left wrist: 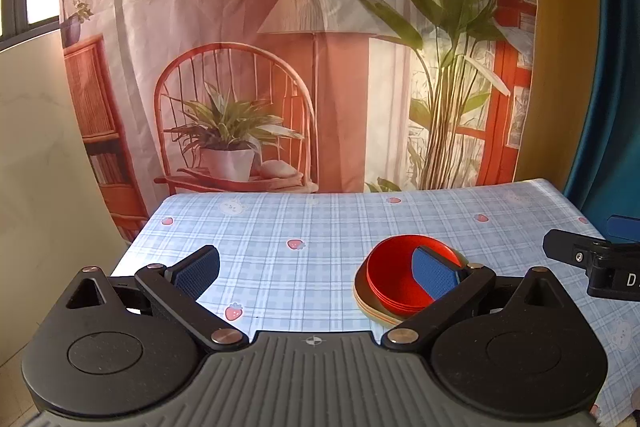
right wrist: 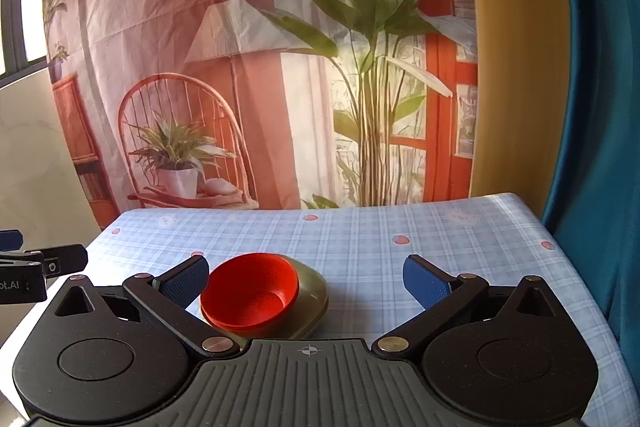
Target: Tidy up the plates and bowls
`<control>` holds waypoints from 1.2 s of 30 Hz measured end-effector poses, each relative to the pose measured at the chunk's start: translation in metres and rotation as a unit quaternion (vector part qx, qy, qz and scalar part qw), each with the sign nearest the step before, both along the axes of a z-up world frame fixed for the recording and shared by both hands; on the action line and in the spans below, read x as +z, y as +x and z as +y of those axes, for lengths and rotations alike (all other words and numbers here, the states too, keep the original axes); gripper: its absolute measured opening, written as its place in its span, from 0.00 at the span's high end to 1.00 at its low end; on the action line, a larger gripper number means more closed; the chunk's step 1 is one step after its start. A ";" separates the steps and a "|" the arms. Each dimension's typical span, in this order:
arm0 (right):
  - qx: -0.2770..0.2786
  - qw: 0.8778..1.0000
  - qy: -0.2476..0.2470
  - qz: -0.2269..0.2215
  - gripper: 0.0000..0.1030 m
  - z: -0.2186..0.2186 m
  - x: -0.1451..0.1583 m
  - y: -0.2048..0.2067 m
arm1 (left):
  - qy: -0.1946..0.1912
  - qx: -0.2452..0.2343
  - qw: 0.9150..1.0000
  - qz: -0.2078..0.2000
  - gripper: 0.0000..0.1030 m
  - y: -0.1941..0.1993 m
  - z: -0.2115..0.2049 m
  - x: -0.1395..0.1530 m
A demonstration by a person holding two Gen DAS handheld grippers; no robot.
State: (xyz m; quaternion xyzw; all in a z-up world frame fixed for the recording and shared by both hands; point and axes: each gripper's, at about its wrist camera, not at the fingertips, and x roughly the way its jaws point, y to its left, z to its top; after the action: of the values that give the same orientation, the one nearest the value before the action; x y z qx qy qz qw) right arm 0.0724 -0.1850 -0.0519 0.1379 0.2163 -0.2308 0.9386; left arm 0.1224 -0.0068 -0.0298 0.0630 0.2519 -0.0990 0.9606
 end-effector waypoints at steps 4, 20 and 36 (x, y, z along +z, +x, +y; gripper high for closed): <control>0.002 1.000 -0.007 -0.007 0.00 0.009 0.009 -0.011 | 0.005 0.004 1.000 -0.014 0.00 -0.011 0.002 0.007; 0.000 0.999 -0.029 -0.019 0.00 0.028 0.032 -0.036 | 0.018 0.012 0.999 -0.033 0.00 -0.036 0.006 0.023; -0.002 0.999 -0.033 -0.026 0.00 0.026 0.041 -0.042 | 0.022 0.011 0.999 -0.025 0.00 -0.038 0.005 0.024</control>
State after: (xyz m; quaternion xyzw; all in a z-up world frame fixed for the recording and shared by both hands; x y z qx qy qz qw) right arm 0.0301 -0.1591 -0.0112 0.1132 0.1837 -0.2364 0.9474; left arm 0.0842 -0.0020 -0.0058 0.0835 0.2308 -0.0809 0.9660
